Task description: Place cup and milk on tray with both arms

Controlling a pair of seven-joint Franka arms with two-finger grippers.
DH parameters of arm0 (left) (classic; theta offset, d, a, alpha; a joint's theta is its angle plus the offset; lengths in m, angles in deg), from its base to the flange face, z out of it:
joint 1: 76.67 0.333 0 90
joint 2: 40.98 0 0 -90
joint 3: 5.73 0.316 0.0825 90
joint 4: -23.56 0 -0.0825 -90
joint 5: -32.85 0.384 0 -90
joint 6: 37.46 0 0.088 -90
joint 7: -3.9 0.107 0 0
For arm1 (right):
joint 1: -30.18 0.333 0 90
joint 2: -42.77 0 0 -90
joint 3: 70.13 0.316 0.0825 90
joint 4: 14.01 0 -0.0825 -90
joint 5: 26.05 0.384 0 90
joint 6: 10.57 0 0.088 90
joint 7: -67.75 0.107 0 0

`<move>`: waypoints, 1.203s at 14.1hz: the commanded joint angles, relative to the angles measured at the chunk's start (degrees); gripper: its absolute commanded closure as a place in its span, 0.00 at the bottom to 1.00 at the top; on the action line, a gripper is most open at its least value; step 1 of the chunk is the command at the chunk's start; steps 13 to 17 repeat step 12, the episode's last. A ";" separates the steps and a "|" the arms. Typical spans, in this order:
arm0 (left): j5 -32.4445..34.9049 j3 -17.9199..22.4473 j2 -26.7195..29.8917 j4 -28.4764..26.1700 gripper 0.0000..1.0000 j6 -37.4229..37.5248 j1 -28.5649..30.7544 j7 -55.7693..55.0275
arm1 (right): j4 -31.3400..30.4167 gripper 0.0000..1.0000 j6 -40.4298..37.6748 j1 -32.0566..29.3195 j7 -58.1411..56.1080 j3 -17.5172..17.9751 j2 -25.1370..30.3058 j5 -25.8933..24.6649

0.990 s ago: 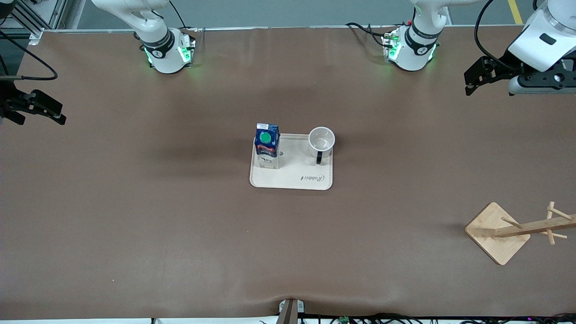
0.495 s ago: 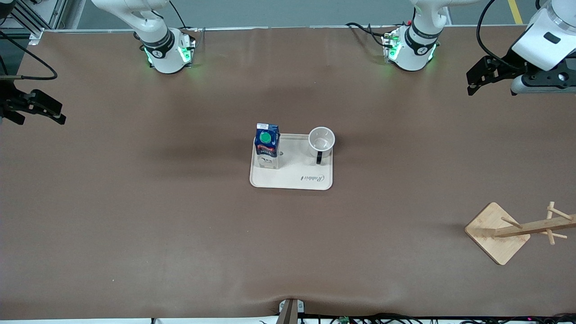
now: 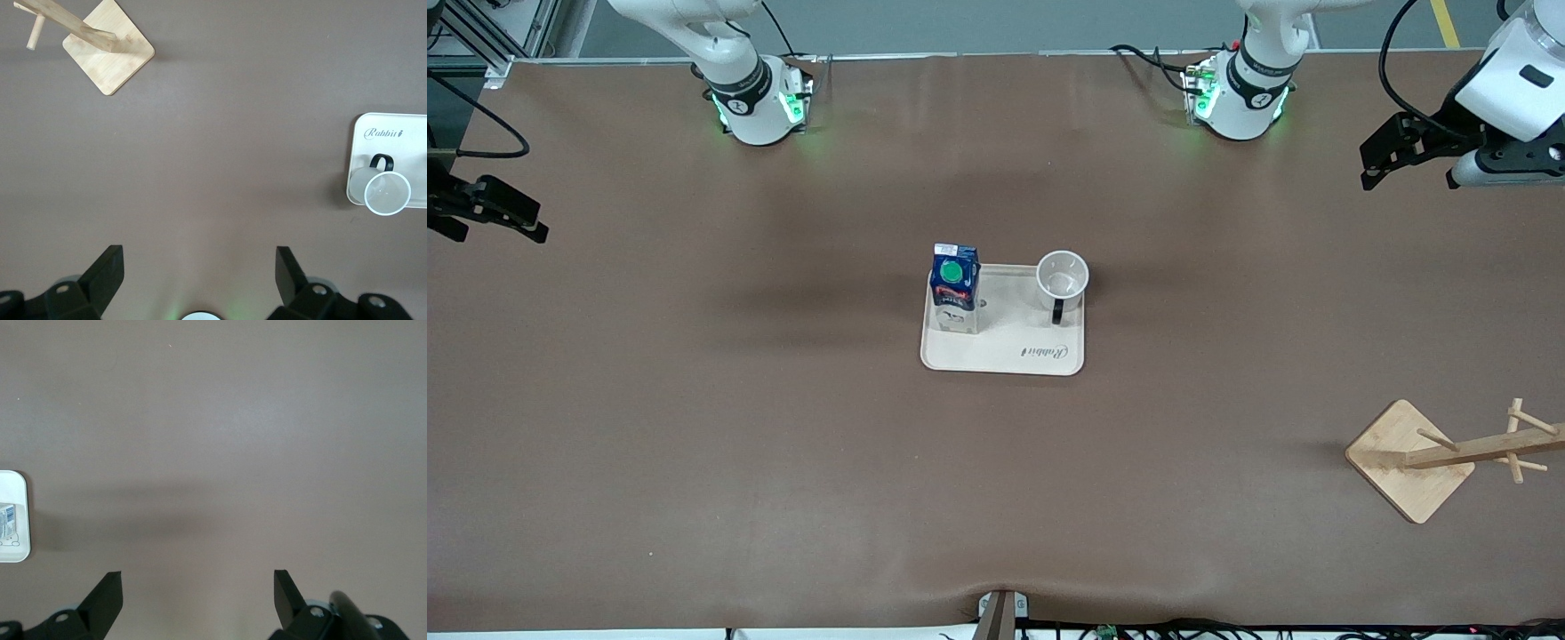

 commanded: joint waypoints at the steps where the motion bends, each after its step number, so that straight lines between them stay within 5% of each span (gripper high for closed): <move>1: -0.74 -0.25 0.39 0.70 0.00 0.80 0.66 -0.30 | 1.05 0.00 -0.90 -0.74 -0.65 0.51 -0.34 -0.60; 17: -0.65 -0.25 0.04 0.70 0.00 1.33 0.57 -0.83 | 1.05 0.00 -0.99 -0.83 -0.65 0.51 -0.34 -0.60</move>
